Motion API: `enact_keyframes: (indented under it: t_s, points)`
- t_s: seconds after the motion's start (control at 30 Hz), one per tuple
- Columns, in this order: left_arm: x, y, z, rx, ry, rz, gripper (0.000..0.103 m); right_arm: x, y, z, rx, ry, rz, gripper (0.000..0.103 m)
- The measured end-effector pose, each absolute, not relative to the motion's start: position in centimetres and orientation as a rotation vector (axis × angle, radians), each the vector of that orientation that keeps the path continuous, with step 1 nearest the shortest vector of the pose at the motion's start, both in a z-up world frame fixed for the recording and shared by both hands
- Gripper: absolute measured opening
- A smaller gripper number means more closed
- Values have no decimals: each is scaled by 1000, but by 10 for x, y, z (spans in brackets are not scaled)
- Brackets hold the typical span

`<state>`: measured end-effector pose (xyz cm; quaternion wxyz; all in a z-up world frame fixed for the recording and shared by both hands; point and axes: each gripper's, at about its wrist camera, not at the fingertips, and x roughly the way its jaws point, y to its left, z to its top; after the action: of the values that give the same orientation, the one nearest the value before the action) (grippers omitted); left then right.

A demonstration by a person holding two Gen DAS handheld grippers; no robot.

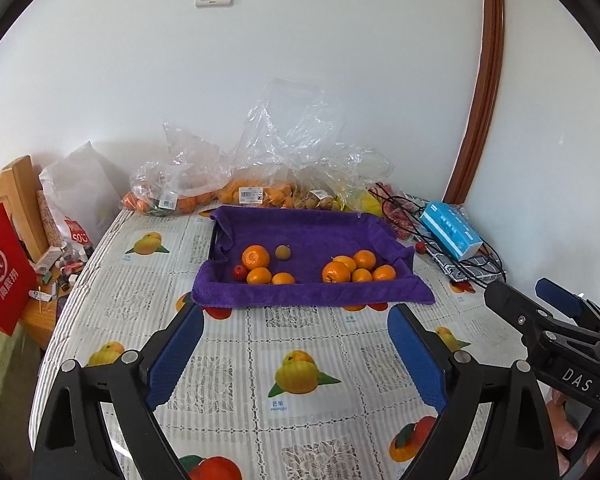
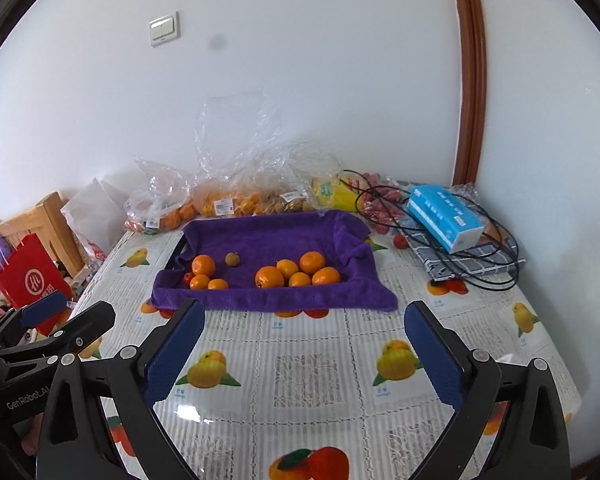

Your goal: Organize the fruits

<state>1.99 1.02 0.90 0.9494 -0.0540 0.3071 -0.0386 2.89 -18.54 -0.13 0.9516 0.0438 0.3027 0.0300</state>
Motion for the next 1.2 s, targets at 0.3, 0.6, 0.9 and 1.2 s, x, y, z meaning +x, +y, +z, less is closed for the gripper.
enact_keyframes:
  t_s: [0.3, 0.6, 0.9, 1.2]
  points:
    - [4, 14, 23, -113, 608, -57, 94, 6, -194, 12, 108, 600, 45, 99]
    - [1, 13, 25, -115, 610, -65, 94, -2, -191, 14, 96, 591, 44, 99]
    - [0, 14, 24, -127, 618, -71, 94, -4, -189, 13, 91, 593, 45, 99]
    - [0, 16, 24, -125, 621, -66, 94, -5, -188, 11, 103, 596, 50, 99]
